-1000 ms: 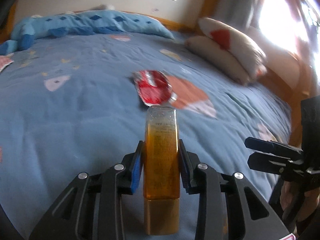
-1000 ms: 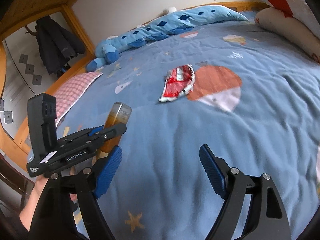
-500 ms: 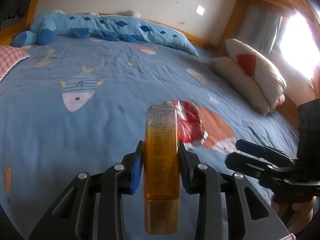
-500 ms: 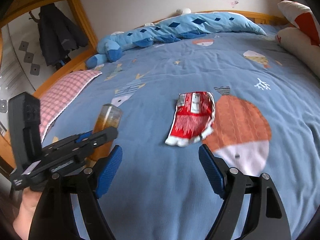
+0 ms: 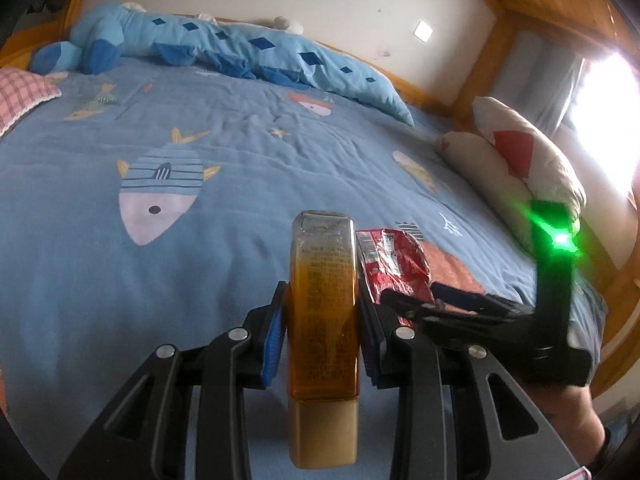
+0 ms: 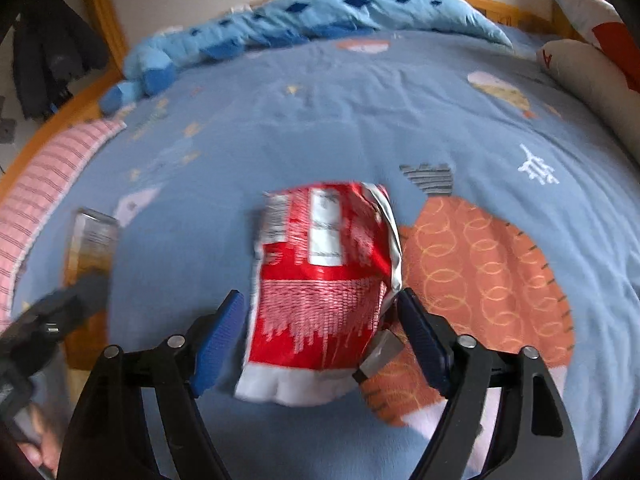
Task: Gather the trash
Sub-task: 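Grasp the red chip bag with the right tool while the left tool holds the bottle, then carry the bottle and chip bag to the yellow bucket and release both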
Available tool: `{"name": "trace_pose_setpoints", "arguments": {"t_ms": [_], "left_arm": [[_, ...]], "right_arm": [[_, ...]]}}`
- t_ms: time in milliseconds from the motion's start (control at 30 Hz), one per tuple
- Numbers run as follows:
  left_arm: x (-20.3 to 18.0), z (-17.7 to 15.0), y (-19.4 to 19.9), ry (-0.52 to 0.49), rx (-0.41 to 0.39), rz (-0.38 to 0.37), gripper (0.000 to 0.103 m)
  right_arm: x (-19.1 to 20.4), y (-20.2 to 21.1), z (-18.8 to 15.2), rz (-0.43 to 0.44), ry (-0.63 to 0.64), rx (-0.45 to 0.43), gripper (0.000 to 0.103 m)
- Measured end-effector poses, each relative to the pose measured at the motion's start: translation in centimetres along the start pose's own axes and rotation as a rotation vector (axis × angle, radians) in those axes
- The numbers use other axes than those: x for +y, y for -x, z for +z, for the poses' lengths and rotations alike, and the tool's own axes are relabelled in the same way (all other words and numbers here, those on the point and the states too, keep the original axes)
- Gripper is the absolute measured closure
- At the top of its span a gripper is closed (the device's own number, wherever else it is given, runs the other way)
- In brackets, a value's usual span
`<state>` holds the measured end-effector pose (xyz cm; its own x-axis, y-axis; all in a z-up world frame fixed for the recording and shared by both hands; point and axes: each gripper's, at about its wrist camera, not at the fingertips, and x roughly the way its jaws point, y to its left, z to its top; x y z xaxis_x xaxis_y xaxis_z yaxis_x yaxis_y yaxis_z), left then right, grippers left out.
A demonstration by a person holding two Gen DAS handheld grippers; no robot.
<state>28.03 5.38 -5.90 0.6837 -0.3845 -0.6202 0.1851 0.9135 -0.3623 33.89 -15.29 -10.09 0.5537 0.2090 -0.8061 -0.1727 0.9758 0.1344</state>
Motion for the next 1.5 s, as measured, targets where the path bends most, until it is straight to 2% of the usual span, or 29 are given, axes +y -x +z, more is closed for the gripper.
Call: {"name": "trace_pose_setpoints", "arguments": {"t_ms": [33,100,133,167,233,333,500,600,700,900,1133,1267,1500], "left_arm": [[0.1,0.0,-0.1,0.001,0.002,-0.002,0.07],[0.0,0.0,-0.2,-0.001,0.005,-0.005,0.07],[0.0,0.0,-0.2,-0.002,0.007,-0.001,0.07],[0.0,-0.1,-0.5,0.001,0.019,0.004,0.07],[0.3,-0.3,-1.0,0.019,0.037,0.013,0.07],[0.8,-0.6,-1.4,0.05,0.057,0.02,0.07],[0.9,-0.7,-1.6,0.045,0.066,0.037,0.07],[0.9,-0.8,-1.6,0.05,0.067,0.037,0.07],[1.1,-0.8,-1.1,0.072,0.058,0.019,0.07],[1.1,-1.5,-0.8,0.112,0.077,-0.031,0.07],[-0.1,-3.1,0.8,0.127,0.074,-0.054,0.07],[-1.7,-4.2,2.1,0.123,0.075,-0.102,0.07],[-6.6,-6.9,4.6,0.115,0.091,-0.223,0.07]], "right_arm": [[0.1,-0.3,0.1,-0.022,0.009,0.005,0.035],[0.7,-0.3,0.1,-0.038,0.047,-0.017,0.051],[0.9,-0.4,0.2,-0.022,0.07,-0.017,0.069],[1.0,-0.5,0.2,-0.019,0.076,-0.016,0.077],[0.9,-0.5,0.2,-0.007,0.072,-0.012,0.084],[0.4,-0.3,0.1,0.018,0.058,-0.01,0.085],[0.2,0.0,0.2,0.038,0.043,-0.014,0.086],[0.1,0.5,0.1,0.052,0.029,-0.039,0.09],[-0.1,2.0,-0.1,0.089,0.022,-0.086,0.092],[-0.3,4.1,-1.3,0.129,0.005,-0.093,0.093],[-1.9,8.9,-4.2,0.189,-0.041,-0.139,0.093],[-3.0,11.4,-5.9,0.198,-0.059,-0.152,0.093],[-5.9,16.0,-10.2,0.162,-0.1,-0.182,0.093]]}}
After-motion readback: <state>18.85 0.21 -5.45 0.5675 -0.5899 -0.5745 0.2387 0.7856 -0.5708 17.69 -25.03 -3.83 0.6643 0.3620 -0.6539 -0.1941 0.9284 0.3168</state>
